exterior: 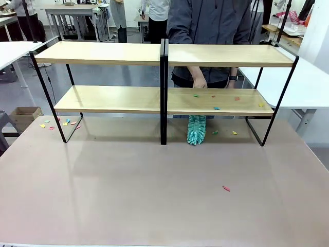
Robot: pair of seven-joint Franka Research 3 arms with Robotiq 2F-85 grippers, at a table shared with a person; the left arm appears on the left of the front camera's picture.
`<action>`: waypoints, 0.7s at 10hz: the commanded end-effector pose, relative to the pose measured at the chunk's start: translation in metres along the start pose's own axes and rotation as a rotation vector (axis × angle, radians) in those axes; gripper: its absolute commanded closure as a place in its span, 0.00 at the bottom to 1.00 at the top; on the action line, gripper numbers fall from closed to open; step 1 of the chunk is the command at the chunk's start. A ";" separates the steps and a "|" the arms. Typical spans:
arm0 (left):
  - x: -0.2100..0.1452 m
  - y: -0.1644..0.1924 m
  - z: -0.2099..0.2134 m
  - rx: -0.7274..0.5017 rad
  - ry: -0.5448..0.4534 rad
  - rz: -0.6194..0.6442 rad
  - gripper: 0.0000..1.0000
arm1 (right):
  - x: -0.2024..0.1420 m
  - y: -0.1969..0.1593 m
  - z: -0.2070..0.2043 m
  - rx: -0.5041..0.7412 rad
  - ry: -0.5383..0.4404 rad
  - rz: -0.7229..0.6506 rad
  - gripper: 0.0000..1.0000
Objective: Clean the shelves.
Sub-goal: Clean a randomly selected level of the Shelf with the Duster.
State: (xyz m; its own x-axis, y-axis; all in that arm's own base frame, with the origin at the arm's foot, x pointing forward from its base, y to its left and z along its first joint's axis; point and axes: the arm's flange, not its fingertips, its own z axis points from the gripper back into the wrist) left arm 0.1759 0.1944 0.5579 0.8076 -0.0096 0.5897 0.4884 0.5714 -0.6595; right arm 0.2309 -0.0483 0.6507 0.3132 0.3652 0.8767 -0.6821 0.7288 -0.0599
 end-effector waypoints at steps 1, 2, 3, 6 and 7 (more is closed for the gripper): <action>0.011 -0.019 -0.019 0.067 0.070 -0.040 0.88 | 0.001 0.000 0.000 0.000 -0.001 0.001 0.00; 0.011 -0.019 -0.019 0.067 0.070 -0.040 0.88 | 0.001 0.000 0.000 0.000 -0.001 0.001 0.00; 0.011 -0.019 -0.019 0.067 0.070 -0.040 0.88 | 0.001 0.000 0.000 0.000 -0.001 0.001 0.00; 0.011 -0.019 -0.019 0.067 0.070 -0.040 0.88 | 0.001 0.000 0.000 0.000 -0.001 0.001 0.00; 0.011 -0.019 -0.019 0.067 0.070 -0.040 0.88 | 0.001 0.000 0.000 0.000 -0.001 0.001 0.00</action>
State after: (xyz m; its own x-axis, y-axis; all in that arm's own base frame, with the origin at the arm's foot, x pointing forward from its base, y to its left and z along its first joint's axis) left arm 0.1829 0.1673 0.5703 0.8267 -0.0852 0.5562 0.4721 0.6428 -0.6032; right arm 0.2308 -0.0484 0.6508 0.3128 0.3650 0.8769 -0.6820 0.7288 -0.0601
